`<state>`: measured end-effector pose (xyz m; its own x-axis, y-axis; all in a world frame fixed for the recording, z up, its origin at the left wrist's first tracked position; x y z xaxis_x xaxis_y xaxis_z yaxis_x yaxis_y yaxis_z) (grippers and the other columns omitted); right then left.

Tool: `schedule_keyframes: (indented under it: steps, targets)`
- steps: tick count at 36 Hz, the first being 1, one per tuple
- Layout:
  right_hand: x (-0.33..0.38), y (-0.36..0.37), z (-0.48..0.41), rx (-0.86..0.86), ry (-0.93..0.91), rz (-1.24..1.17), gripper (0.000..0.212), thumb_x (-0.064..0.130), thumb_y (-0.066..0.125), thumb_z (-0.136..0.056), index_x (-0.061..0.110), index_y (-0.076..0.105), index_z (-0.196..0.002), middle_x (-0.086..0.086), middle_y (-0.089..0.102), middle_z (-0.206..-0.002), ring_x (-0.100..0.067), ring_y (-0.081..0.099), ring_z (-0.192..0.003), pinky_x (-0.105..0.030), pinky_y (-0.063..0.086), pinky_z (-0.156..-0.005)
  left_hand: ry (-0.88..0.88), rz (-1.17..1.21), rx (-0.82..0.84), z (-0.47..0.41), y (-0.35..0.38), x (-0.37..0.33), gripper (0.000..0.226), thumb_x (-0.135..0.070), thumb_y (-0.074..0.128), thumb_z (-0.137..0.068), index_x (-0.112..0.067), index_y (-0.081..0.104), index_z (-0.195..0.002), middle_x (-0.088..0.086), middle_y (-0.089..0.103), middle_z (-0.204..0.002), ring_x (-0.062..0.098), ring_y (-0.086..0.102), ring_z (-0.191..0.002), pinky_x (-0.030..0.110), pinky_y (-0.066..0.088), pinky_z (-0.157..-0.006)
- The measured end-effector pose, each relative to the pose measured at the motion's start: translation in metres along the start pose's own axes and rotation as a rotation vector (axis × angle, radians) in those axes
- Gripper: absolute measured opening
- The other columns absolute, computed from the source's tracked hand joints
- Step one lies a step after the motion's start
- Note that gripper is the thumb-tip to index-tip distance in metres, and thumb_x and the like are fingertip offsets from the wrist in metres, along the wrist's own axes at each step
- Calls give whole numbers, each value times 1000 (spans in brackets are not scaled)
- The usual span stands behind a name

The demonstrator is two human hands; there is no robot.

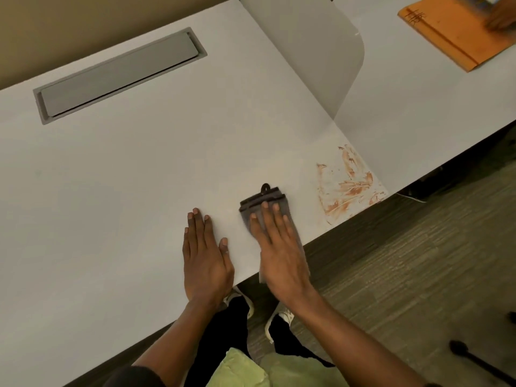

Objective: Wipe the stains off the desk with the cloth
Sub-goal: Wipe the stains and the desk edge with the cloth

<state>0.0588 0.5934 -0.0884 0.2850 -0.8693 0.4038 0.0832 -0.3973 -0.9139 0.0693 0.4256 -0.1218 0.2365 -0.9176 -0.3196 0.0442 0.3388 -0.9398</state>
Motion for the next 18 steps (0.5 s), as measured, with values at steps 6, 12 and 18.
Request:
schedule_keyframes:
  steps: [6,12,18]
  targets:
    - [-70,-43,-76,-65,158,83,103,8,80,-80,9,23,-166,-20,11,-176,-40,5,-164,-57,15,-133,-13,27,25,3,2,2,68,-42,28,-118,-17,4,-177,-7,-16,-184,9,-19,-169,38,-1,-138]
    - [-91,-56,-114,-83,182,78,83,1,62,-93,9,22,-166,-19,10,-176,-39,4,-164,-52,10,-134,0,35,27,2,0,-2,67,-41,22,-117,-14,6,-176,-2,-13,-185,11,-17,-170,37,-3,-138]
    - [-46,-34,-27,-53,144,102,107,10,80,-81,11,16,-167,-19,6,-177,-37,0,-164,-54,14,-134,23,26,21,-2,1,-14,72,-44,21,-114,-9,8,-175,3,-14,-184,16,-19,-170,38,-7,-138]
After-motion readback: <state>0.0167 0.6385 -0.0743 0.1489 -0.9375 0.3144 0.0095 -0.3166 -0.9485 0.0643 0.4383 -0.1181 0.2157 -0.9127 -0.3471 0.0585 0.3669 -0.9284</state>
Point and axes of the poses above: each hand's wrist, its own z-axis away from the middle knuckle, its own y-axis out of the palm, x = y × z, the point moved 9 cm from there along -z, towards the middle knuckle
